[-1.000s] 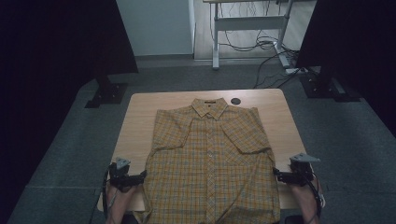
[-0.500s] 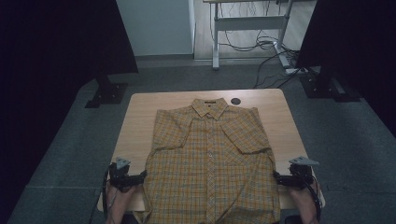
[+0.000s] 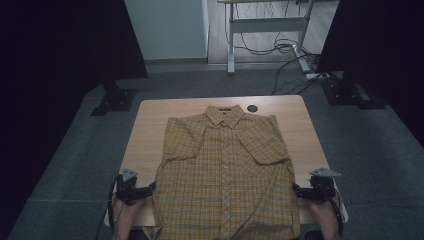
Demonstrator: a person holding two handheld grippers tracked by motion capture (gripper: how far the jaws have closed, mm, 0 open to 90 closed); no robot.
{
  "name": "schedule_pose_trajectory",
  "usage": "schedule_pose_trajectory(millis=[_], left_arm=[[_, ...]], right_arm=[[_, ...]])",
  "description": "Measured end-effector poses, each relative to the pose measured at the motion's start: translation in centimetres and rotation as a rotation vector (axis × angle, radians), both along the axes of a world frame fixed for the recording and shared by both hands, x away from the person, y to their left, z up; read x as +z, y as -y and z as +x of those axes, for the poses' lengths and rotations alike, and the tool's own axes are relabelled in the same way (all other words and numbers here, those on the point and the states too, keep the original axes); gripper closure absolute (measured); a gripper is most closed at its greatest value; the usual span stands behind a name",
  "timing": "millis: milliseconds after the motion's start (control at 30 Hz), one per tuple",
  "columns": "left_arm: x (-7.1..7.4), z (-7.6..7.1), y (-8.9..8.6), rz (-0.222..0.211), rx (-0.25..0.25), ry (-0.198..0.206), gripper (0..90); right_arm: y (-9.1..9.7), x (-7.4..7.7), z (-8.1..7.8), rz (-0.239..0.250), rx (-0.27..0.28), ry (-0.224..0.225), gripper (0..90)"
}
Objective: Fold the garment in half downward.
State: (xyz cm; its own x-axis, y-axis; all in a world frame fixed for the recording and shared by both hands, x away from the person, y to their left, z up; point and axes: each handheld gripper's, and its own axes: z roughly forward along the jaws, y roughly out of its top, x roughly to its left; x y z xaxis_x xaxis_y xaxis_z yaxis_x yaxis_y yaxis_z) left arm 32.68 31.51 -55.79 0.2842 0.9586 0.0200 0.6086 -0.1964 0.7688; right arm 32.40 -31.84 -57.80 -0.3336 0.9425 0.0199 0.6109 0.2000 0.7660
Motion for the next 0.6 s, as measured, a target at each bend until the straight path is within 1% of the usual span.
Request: schedule_pose_trajectory(millis=[67, 133, 267, 333, 433, 600], left_arm=[[0.1, 0.1, -0.1, -0.002, -0.005, 0.006, 10.0], [0.2, 0.2, -0.1, -0.008, -0.008, 0.003, 10.0], [0.6, 0.8, -0.6, -0.029, -0.009, 0.002, 10.0], [0.9, 1.1, -0.9, -0.032, -0.003, 0.010, 10.0], [1.4, 1.5, -1.0, -0.025, -0.008, 0.014, 11.1], [2.2, 2.5, -0.8, -0.030, -0.022, 0.024, 11.6]], right_arm=[[0.0, 0.0, 0.0, 0.000, 0.000, 0.000, 7.9], [0.0, 0.0, 0.0, 0.000, 0.001, 0.000, 7.9], [0.0, 0.0, 0.0, 0.001, 0.002, 0.000, 8.0], [0.0, 0.0, 0.0, 0.001, 0.002, 0.001, 8.1], [0.0, 0.0, 0.0, 0.001, 0.002, 0.001, 8.1], [0.0, 0.0, 0.0, 0.000, 0.002, 0.001, 8.1]])
